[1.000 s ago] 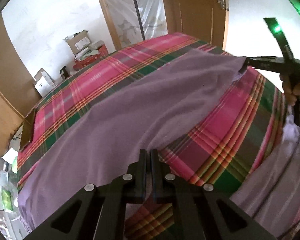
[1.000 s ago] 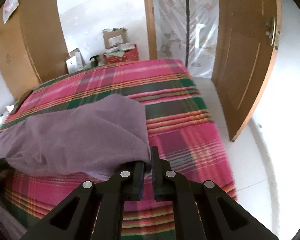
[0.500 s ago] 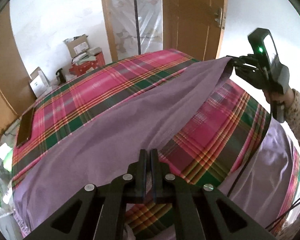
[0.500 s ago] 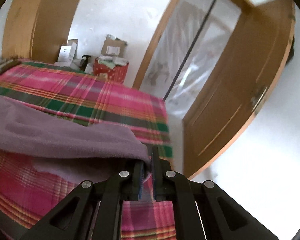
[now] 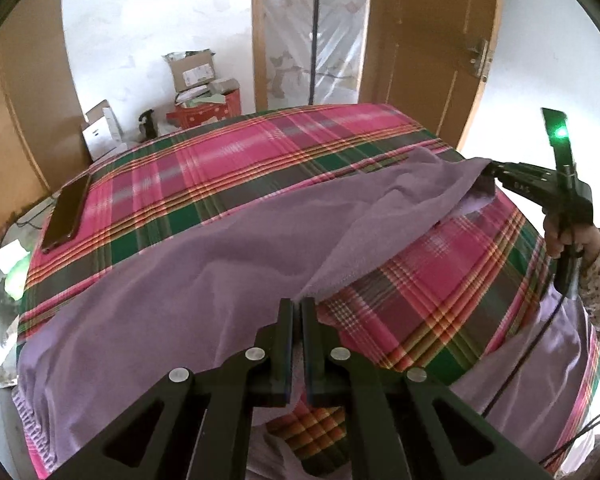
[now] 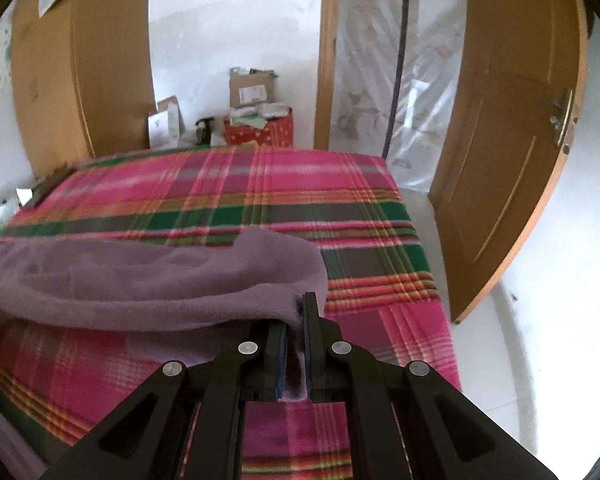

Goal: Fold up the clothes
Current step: 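Fold the held side edge over the garment body with the right gripper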

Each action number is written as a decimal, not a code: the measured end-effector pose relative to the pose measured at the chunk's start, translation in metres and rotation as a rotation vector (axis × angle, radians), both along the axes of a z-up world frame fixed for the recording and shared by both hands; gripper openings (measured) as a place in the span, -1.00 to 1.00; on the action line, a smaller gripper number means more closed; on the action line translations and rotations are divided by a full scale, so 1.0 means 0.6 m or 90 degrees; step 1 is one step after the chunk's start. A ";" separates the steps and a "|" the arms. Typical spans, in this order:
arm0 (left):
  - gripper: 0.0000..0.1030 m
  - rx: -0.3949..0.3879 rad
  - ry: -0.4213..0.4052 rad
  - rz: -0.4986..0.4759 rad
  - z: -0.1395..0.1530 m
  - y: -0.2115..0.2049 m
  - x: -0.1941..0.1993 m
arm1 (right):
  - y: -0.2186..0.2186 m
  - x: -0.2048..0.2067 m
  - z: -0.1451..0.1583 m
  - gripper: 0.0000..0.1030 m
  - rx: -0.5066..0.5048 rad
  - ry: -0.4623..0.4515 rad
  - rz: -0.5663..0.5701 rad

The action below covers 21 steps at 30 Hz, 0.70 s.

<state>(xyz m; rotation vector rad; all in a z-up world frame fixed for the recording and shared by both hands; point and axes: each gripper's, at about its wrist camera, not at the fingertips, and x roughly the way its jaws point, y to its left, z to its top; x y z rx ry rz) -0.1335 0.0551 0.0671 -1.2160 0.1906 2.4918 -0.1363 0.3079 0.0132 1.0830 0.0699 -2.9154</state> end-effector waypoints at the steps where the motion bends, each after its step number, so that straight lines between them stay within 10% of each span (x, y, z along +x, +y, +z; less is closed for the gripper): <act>1: -0.92 0.010 0.001 0.013 0.000 -0.007 -0.002 | -0.003 0.003 0.004 -0.88 -0.002 0.011 0.001; 9: -0.92 0.125 -0.025 0.161 -0.002 -0.097 -0.025 | -0.040 -0.022 0.048 -0.86 -0.145 0.066 0.047; 16: -0.92 0.124 -0.037 0.216 -0.018 -0.133 -0.022 | -0.122 -0.067 0.036 -0.79 -0.158 0.002 0.151; 21: -0.92 0.126 -0.046 0.232 -0.025 -0.143 -0.027 | -0.149 -0.066 0.015 -0.22 -0.098 -0.048 0.176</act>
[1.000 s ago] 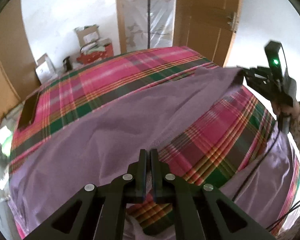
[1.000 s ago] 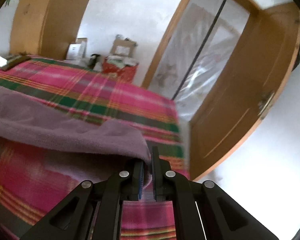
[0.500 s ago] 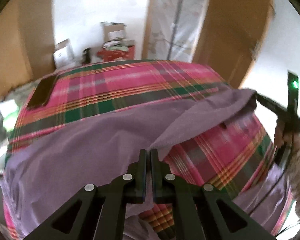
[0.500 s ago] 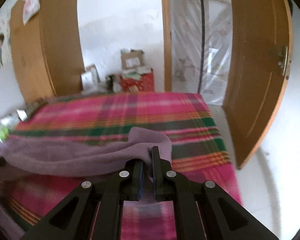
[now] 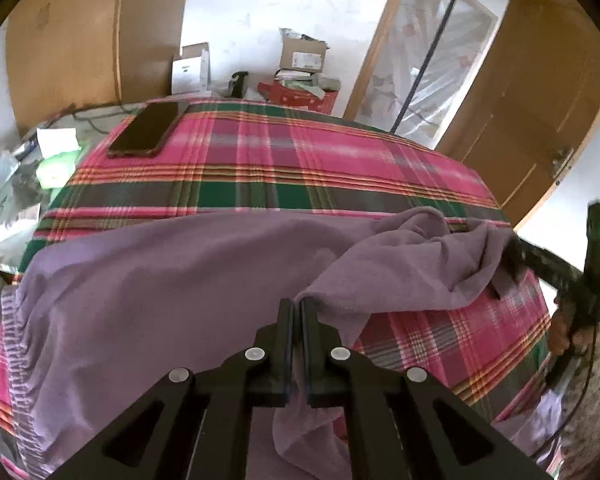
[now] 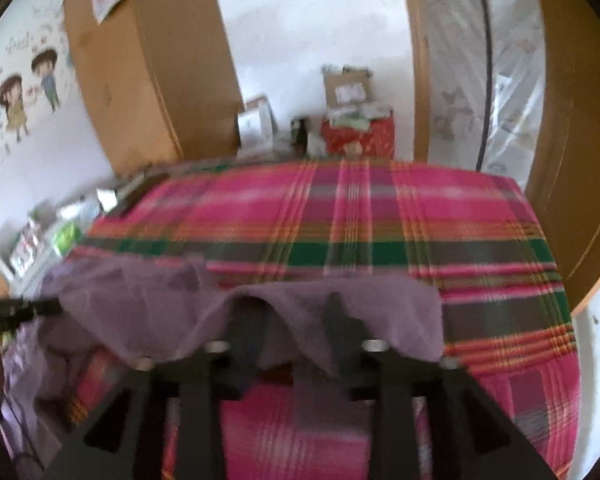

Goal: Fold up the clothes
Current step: 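Fold the held side edge over the garment body with the right gripper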

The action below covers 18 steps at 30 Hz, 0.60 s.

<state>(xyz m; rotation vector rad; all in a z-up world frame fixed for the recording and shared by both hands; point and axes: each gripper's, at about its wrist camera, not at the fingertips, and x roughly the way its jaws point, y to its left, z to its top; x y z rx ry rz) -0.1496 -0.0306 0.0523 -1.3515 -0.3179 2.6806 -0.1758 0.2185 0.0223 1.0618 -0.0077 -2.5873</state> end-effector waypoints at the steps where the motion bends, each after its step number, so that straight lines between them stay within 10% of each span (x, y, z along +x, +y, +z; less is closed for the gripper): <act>1: -0.92 0.001 -0.002 0.006 -0.002 -0.003 -0.001 | 0.002 0.007 -0.003 -0.22 0.014 0.006 -0.002; 12: -0.92 0.006 -0.016 0.016 -0.011 -0.009 -0.003 | 0.091 0.086 -0.027 -0.01 0.083 0.018 -0.083; 18: -0.92 0.001 -0.020 0.014 -0.011 -0.008 -0.003 | 0.114 0.050 -0.057 0.00 -0.013 -0.047 -0.097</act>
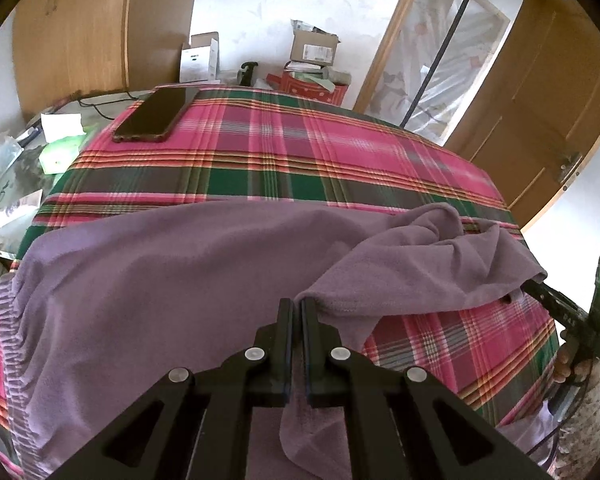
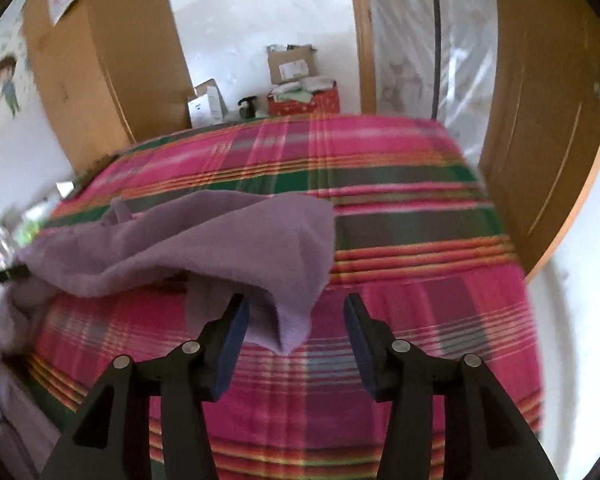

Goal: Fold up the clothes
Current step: 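Fold the held side edge over the garment body with the right gripper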

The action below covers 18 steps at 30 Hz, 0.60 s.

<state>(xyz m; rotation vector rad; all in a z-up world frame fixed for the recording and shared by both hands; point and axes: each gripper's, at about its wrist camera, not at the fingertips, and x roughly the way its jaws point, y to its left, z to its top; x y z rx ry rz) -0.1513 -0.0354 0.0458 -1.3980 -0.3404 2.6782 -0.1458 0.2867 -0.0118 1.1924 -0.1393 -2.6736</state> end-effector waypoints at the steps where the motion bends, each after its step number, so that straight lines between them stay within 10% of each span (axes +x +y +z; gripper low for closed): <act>1: -0.92 -0.002 -0.001 -0.001 0.000 0.000 0.000 | 0.000 -0.004 -0.004 0.00 -0.009 -0.005 -0.001; 4: -0.92 -0.009 -0.001 -0.005 0.000 0.003 0.000 | -0.003 -0.014 -0.016 -0.12 -0.022 -0.021 -0.010; 8: -0.92 -0.019 0.003 -0.017 0.005 0.013 0.003 | -0.001 -0.016 -0.016 -0.86 -0.009 -0.024 -0.032; 18: -0.92 -0.021 0.011 -0.110 0.022 0.081 0.015 | 0.070 0.006 0.048 -0.90 0.102 0.078 -0.122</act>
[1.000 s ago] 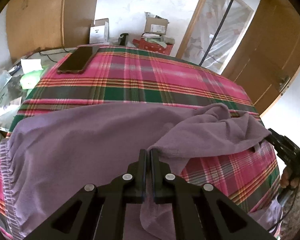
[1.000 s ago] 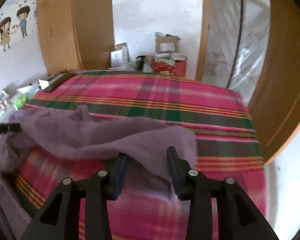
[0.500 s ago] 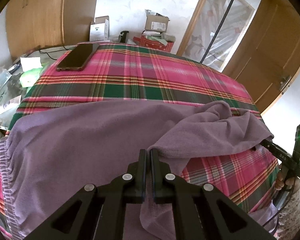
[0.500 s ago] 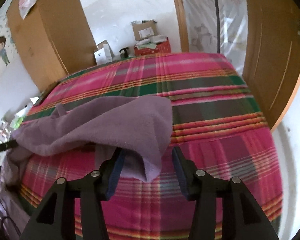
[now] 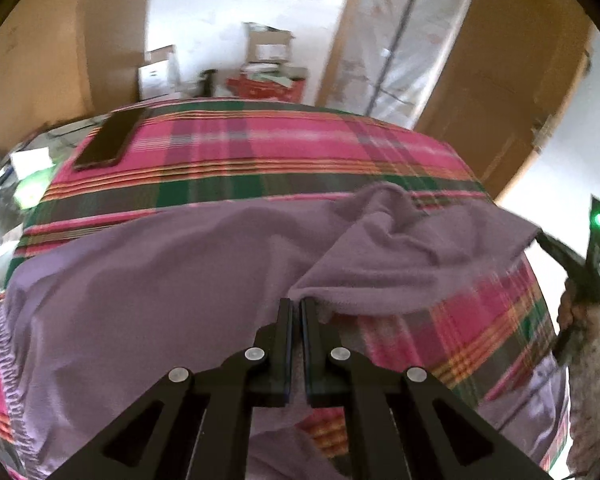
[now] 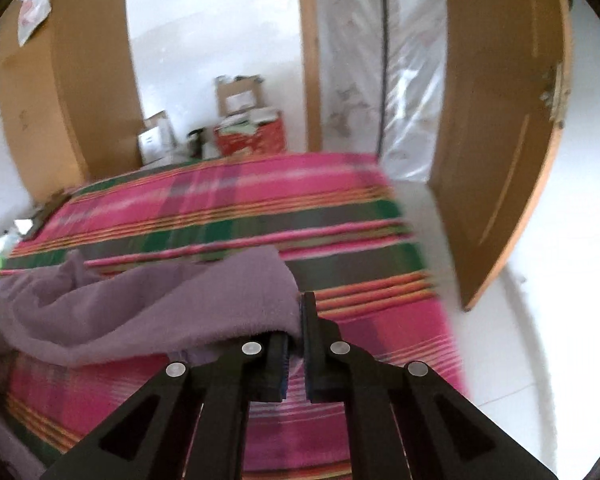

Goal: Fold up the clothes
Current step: 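Fold the held side edge over the garment body with the right gripper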

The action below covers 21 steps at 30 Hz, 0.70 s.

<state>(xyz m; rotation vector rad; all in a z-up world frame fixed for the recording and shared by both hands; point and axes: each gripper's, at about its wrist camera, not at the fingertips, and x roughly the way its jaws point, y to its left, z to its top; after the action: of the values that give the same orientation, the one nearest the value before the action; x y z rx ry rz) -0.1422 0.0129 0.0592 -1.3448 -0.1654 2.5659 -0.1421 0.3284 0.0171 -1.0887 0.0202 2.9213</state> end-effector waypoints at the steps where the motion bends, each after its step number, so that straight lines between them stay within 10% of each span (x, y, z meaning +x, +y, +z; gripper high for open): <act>1: -0.92 0.002 -0.002 -0.015 0.000 0.010 0.002 | 0.007 0.001 0.002 -0.90 0.010 0.004 -0.009; 21: -0.92 -0.041 -0.074 -0.195 -0.048 0.148 0.018 | 0.089 0.005 -0.021 -0.90 0.259 0.041 -0.097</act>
<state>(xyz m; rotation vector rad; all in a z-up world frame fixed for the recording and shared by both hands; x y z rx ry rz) -0.1313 0.1018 0.0303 -1.4189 0.0967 2.2593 -0.1394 0.3817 0.0045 -0.8831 -0.4485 2.6564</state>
